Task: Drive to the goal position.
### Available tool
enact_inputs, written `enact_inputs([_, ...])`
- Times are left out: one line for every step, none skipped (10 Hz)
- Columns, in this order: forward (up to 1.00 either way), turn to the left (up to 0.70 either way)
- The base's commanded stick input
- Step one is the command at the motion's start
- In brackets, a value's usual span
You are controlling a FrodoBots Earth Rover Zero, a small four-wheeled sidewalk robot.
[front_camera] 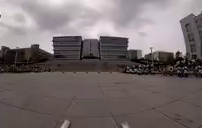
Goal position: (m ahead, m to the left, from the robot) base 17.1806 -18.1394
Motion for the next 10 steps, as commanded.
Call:
enact_inputs([0.0,0.0])
enact_inputs([0.0,0.0])
enact_inputs([0.0,0.0])
enact_inputs([0.0,0.0])
enact_inputs([0.24,0.0])
enact_inputs([1.0,0.0])
enact_inputs([1.0,0.0])
enact_inputs([1.0,0.0])
enact_inputs([1.0,0.0])
enact_inputs([1.0,0.0])
